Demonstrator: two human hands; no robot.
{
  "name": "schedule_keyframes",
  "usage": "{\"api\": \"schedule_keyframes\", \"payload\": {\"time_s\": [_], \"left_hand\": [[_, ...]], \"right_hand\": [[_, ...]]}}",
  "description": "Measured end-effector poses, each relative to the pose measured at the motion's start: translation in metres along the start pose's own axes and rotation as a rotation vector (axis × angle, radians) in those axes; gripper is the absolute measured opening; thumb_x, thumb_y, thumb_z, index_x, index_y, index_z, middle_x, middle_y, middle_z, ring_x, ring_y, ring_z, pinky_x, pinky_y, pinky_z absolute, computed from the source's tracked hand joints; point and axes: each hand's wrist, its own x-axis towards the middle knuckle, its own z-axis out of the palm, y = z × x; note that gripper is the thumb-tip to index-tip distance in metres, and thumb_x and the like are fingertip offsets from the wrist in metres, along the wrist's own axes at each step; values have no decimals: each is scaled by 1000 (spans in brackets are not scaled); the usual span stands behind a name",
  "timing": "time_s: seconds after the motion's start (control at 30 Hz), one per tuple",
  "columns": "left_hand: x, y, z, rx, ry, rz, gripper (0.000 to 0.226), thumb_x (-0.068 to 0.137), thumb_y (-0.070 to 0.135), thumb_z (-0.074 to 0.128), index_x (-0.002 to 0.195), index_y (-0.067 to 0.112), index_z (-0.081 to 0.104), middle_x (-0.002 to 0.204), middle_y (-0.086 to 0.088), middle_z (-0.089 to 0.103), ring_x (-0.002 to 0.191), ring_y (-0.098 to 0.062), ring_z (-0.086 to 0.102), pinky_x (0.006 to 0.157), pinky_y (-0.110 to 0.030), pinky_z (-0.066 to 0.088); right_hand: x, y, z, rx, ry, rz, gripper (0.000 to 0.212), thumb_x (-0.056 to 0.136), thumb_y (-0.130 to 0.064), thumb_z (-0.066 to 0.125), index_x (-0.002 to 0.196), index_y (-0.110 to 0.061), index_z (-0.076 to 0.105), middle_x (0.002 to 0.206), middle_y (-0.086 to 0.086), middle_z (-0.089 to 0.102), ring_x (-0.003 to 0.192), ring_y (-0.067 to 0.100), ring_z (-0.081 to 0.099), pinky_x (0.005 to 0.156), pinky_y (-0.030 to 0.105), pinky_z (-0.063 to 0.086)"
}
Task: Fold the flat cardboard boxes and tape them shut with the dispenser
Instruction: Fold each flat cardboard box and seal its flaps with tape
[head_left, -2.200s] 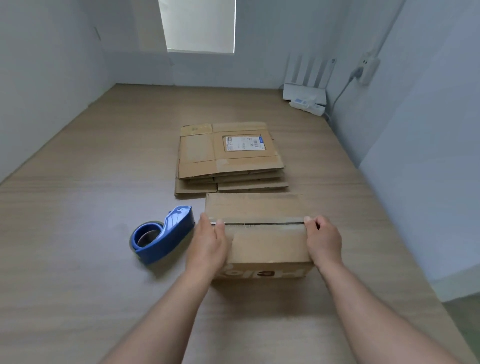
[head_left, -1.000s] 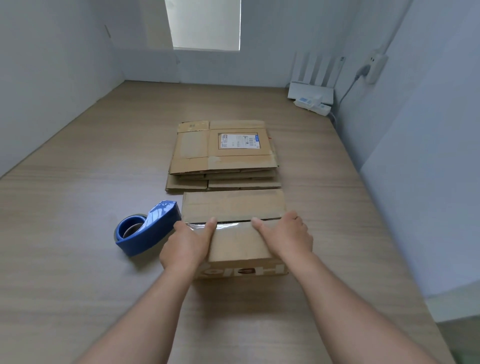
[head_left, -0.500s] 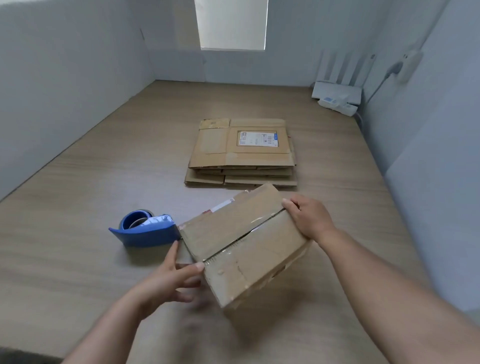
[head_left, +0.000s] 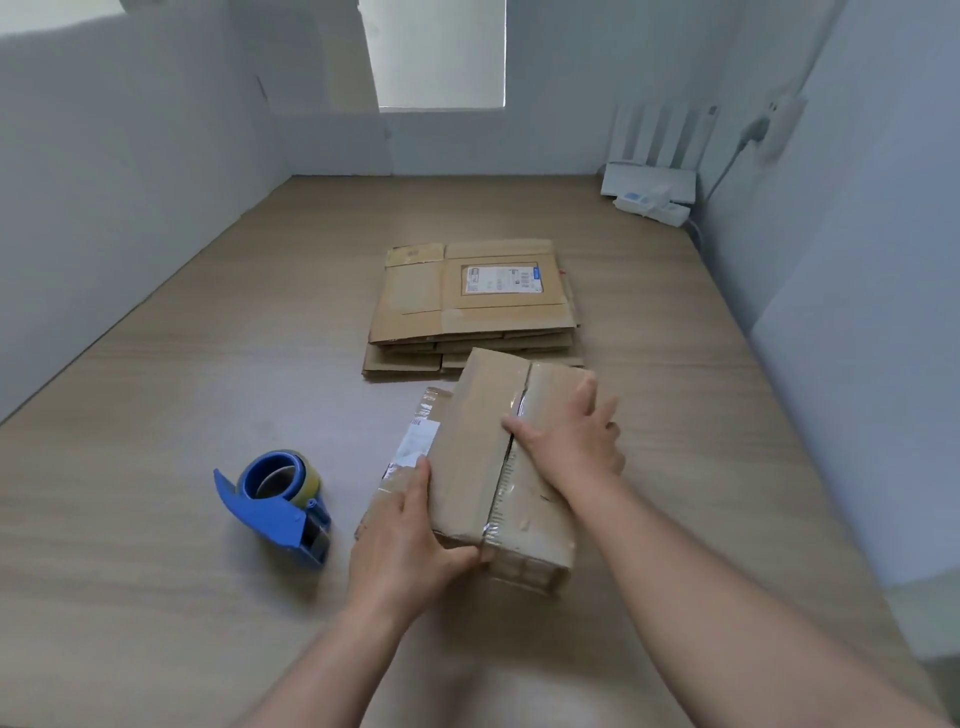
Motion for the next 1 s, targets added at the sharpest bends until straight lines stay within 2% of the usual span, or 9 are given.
{"api": "schedule_keyframes", "payload": {"time_s": [0.13,0.23,0.3,0.43,0.57,0.7,0.83,0.9,1.0], "left_hand": [[14,20,6,1,39,-84,115,62,66,71,150,25,9,137,-1,47,126,-22,46,93,-38,46],[26,29,4,5,46,-115,108,62,66,70,144,21,15,124,-5,52,115,-27,51,83,-38,47],[35,24,-3,13,-47,-33,106,66,64,71,144,20,14,128,-6,49,117,-27,50,85,-38,46],[51,-23,-56,-264,-319,200,91,79,50,71,150,31,18,144,9,41,128,-13,43,98,-28,41],[60,-100,-101,21,-415,190,94,80,31,68,153,28,8,155,7,27,138,-13,28,111,-29,30],[64,-147,-98,552,-505,188,99,72,47,69,148,14,17,153,-1,25,135,-19,26,112,-31,24],[83,-154,-91,600,-458,159,83,68,53,69,133,21,28,120,5,56,102,-17,46,81,-30,48],[92,-151,-92,631,-468,139,79,69,55,70,128,19,34,107,6,58,94,-16,50,73,-28,47],[98,-146,-97,641,-441,145,53,71,56,70,102,23,44,94,9,52,87,-14,52,69,-24,41]], "right_hand": [[-29,8,6,25,-90,-22,127,65,-75,64,151,-19,-12,152,15,16,133,33,38,103,43,37],[-44,12,7,33,-166,-77,128,66,-69,68,151,-19,-14,152,9,17,137,29,32,106,41,34],[-48,16,5,45,-172,-90,127,67,-67,69,151,-18,-13,153,9,17,139,28,29,108,40,32],[-43,19,-2,69,-172,-95,124,69,-66,69,152,-19,-10,155,10,15,141,27,26,111,40,29],[-43,14,-2,73,-164,-118,120,72,-63,69,152,-20,-10,155,10,14,141,27,25,110,39,28],[-44,12,-2,89,-144,-114,118,72,-59,71,153,-21,-7,155,9,16,142,25,25,111,37,26],[-48,10,-2,106,-139,-105,117,73,-55,73,153,-21,-5,157,8,14,144,23,20,113,36,22],[-48,10,-2,109,-133,-105,116,73,-54,73,153,-21,-5,158,8,13,144,22,18,114,36,20],[-48,10,-3,118,-142,-104,116,74,-54,73,153,-22,-5,158,7,12,145,22,17,114,36,20]]}}
